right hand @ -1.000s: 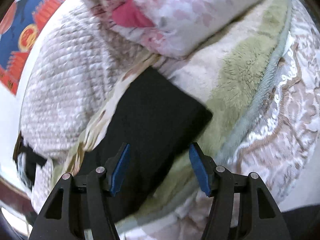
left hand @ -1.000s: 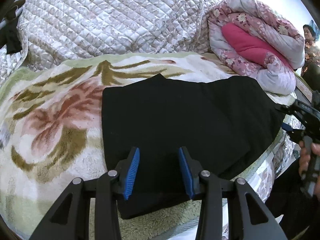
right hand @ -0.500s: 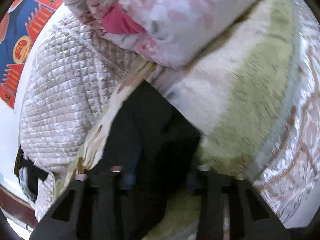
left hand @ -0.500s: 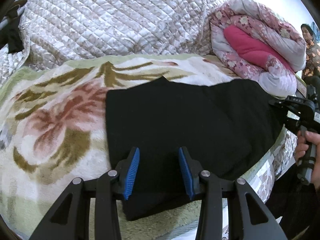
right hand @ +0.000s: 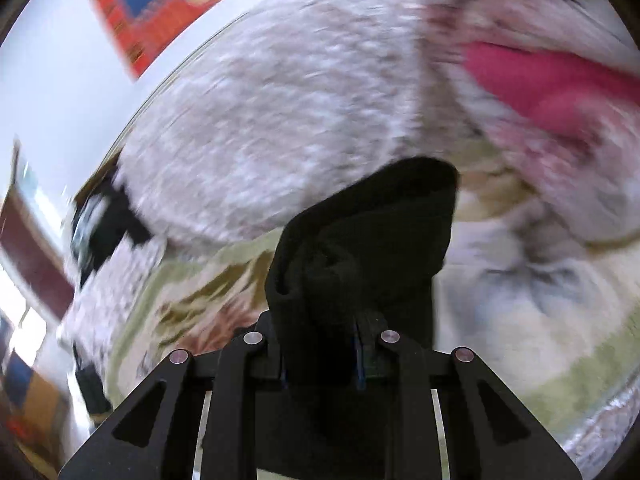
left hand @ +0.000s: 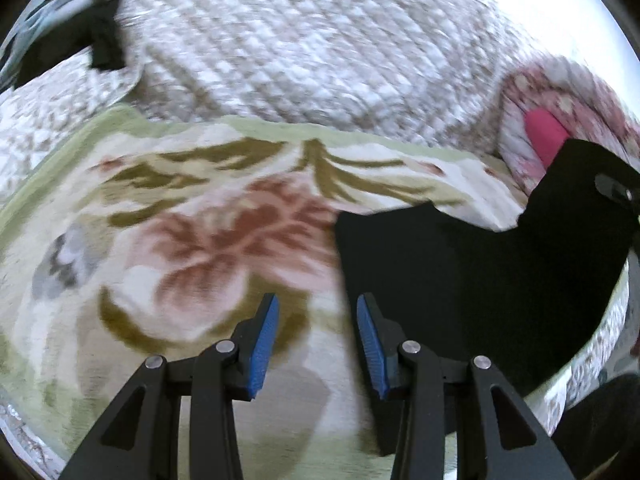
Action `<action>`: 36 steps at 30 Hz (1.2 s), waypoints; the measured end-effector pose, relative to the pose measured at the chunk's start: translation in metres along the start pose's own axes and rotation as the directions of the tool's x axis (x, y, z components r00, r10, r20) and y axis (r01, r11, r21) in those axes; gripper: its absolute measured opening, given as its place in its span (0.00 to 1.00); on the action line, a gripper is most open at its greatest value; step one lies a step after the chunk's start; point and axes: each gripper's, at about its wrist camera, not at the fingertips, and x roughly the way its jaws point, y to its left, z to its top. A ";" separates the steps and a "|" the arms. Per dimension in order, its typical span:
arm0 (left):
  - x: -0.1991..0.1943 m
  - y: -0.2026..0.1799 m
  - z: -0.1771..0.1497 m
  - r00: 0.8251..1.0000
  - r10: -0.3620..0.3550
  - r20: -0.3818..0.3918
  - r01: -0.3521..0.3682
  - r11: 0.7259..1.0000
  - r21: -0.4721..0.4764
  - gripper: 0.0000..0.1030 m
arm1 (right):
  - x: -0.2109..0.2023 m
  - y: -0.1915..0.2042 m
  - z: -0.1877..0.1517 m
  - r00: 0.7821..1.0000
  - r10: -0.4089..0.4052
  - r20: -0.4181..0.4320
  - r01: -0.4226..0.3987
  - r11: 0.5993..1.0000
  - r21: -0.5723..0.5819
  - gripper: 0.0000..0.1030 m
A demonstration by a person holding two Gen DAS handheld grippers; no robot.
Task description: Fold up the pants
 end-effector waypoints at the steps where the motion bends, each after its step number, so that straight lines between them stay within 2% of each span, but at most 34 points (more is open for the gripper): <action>1: -0.001 0.007 0.002 1.000 0.010 0.002 -0.010 1.000 -0.021 0.42 | 0.006 0.013 -0.005 1.000 0.017 -0.017 -0.017 0.999 -0.029 0.22; 4: -0.005 0.025 0.006 0.999 0.033 0.009 -0.033 0.997 -0.073 0.42 | 0.032 0.051 -0.027 0.993 0.059 -0.100 -0.070 0.991 -0.111 0.22; 6: -0.008 0.033 0.008 0.999 0.042 0.014 -0.041 0.995 -0.096 0.42 | 0.057 0.069 -0.053 0.979 0.077 -0.186 -0.108 0.981 -0.162 0.22; 9: -0.010 0.038 0.008 0.999 0.041 0.014 -0.039 0.993 -0.112 0.42 | 0.091 0.084 -0.094 0.948 0.056 -0.314 -0.136 0.961 -0.241 0.22; 10: -0.010 0.039 0.008 0.999 0.038 0.014 -0.037 0.993 -0.113 0.42 | 0.096 0.087 -0.103 0.943 0.034 -0.331 -0.129 0.955 -0.268 0.22; 14: -0.012 0.039 0.006 0.999 0.029 0.016 -0.027 0.994 -0.107 0.42 | 0.095 0.091 -0.109 0.951 0.007 -0.310 -0.108 0.945 -0.309 0.22; 16: -0.012 0.038 0.006 1.000 0.021 0.016 -0.020 0.994 -0.105 0.42 | 0.096 0.093 -0.111 0.950 0.011 -0.312 -0.114 0.941 -0.317 0.29; 17: -0.013 0.038 0.006 1.000 0.019 0.018 -0.017 0.994 -0.105 0.42 | 0.096 0.094 -0.113 0.946 0.020 -0.323 -0.128 0.939 -0.318 0.33; 19: -0.015 0.037 0.007 1.000 0.016 0.025 -0.014 0.995 -0.102 0.42 | 0.092 0.100 -0.113 0.940 0.051 -0.337 -0.164 0.935 -0.316 0.49; 22: -0.018 0.035 0.007 0.999 0.011 0.036 -0.007 0.995 -0.098 0.42 | 0.067 0.106 -0.115 0.926 0.135 -0.354 -0.253 0.915 -0.315 0.54; 24: -0.019 0.033 0.008 0.999 0.005 0.042 -0.001 0.996 -0.093 0.42 | 0.052 0.106 -0.112 0.928 0.154 -0.338 -0.270 0.905 -0.329 0.54; 25: -0.020 0.032 0.008 0.999 0.001 0.045 0.003 0.996 -0.091 0.42 | 0.043 0.102 -0.108 0.937 0.162 -0.309 -0.266 0.906 -0.330 0.54; 27: -0.022 0.027 0.009 0.998 -0.015 0.053 0.019 0.996 -0.083 0.42 | 0.027 0.084 -0.094 0.967 0.138 -0.213 -0.199 0.933 -0.300 0.54; 29: -0.025 0.018 0.012 0.997 -0.043 0.061 0.047 0.997 -0.069 0.42 | 0.027 0.058 -0.080 0.986 0.016 -0.165 -0.057 0.967 -0.248 0.54; 30: -0.026 0.013 0.013 0.996 -0.059 0.060 0.062 0.996 -0.060 0.42 | 0.040 0.041 -0.074 0.975 -0.068 -0.210 0.022 0.976 -0.216 0.53; 32: -0.026 0.001 0.017 0.994 -0.094 0.053 0.096 0.994 -0.043 0.42 | 0.066 0.015 -0.070 0.930 -0.109 -0.351 0.052 0.984 -0.170 0.35; 33: -0.026 -0.007 0.021 0.993 -0.110 0.047 0.112 0.993 -0.033 0.42 | 0.071 0.005 -0.067 0.925 -0.108 -0.366 0.058 0.988 -0.145 0.30; 36: -0.024 -0.034 0.038 0.987 -0.150 0.054 0.148 0.989 0.026 0.42 | 0.080 -0.005 -0.044 0.939 -0.100 -0.330 0.061 0.990 -0.126 0.27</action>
